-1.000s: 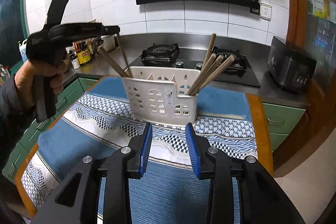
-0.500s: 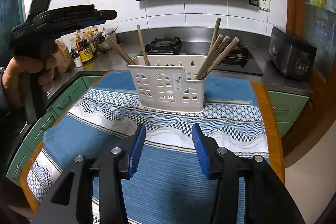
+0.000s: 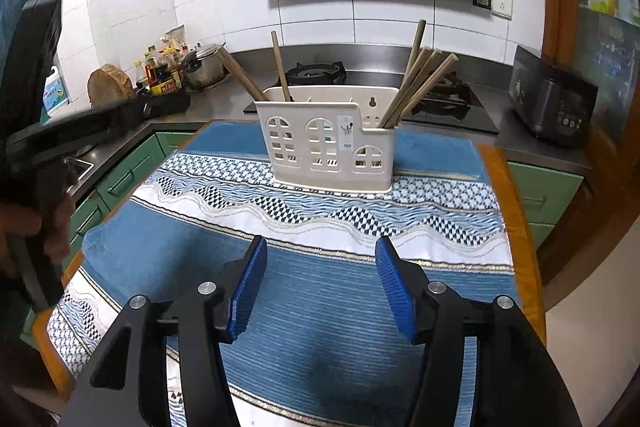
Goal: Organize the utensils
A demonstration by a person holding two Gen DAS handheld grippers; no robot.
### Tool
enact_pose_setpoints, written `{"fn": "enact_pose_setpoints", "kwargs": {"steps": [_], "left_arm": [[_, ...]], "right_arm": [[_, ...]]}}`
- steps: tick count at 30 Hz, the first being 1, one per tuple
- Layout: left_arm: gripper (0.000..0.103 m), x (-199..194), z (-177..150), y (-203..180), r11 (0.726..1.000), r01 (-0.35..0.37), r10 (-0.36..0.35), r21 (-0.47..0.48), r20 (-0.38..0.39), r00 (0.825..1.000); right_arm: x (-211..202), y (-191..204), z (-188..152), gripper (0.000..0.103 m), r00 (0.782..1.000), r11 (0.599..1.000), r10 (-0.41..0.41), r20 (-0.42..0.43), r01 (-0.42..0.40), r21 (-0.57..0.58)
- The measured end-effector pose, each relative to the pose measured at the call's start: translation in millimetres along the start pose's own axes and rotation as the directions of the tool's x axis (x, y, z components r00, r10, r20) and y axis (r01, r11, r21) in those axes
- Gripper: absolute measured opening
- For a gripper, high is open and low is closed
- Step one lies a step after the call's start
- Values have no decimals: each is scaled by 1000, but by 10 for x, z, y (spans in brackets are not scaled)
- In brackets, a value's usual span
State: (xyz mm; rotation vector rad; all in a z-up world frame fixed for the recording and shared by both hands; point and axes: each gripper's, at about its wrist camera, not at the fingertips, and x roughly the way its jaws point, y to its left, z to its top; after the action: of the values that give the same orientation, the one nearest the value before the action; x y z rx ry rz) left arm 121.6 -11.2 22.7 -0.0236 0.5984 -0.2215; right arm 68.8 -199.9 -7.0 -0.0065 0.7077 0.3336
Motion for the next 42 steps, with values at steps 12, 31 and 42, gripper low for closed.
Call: {"fn": "enact_pose_setpoints", "kwargs": {"steps": [12, 31, 42], "left_arm": [[93, -162, -376, 26, 999, -46, 45, -25, -36, 998], [98, -484, -520, -74, 986, -162, 162, 26, -11, 987], [98, -510, -610, 10, 988, -158, 157, -1, -50, 986]], "right_arm": [[-71, -22, -141, 58, 1000, 999, -14, -19, 15, 30], [-258, -42, -168, 76, 999, 999, -35, 11, 35, 41], [-316, -22, -174, 88, 999, 998, -38, 22, 37, 44]]}}
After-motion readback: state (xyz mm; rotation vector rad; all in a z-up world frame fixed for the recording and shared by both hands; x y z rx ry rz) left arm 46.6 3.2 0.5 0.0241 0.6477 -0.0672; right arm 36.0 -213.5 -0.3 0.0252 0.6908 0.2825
